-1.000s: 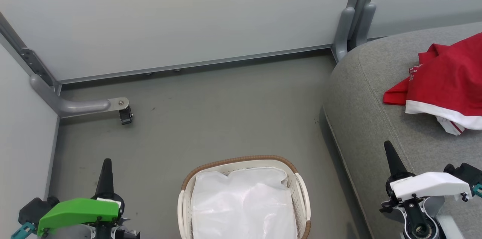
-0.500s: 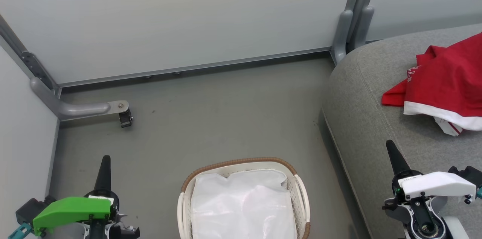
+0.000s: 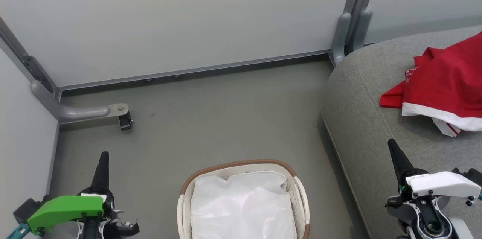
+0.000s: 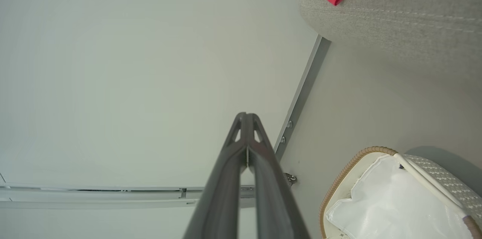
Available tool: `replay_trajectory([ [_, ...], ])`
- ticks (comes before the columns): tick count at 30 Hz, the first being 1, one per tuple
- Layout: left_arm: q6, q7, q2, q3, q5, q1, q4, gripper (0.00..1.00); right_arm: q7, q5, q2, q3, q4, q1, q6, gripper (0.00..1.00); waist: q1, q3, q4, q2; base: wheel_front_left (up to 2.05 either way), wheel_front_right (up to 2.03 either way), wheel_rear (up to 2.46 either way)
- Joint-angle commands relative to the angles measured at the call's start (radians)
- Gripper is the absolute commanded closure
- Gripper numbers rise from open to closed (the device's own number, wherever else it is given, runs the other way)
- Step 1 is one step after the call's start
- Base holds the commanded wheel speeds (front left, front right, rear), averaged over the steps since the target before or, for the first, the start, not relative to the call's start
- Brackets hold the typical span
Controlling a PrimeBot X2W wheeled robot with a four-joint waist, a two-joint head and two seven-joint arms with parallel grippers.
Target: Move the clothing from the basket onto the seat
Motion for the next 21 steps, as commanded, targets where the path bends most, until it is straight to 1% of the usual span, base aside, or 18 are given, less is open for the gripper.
replay_trajectory([
  [1,-0.004,0.007,0.006,0.005,-0.018,-0.024,-0.008,1.00,0.006,0.020,-0.006,-0.005,-0.009,0.008,-0.001,1.00,0.0000,-0.001,0.000,0.0000,0.00,0.00,0.00],
  [21,-0.011,0.045,0.007,0.020,-0.155,-0.031,-0.018,1.00,0.047,0.166,-0.006,-0.024,-0.020,0.012,-0.001,1.00,0.0000,-0.017,-0.005,0.0000,0.00,0.00,0.00],
])
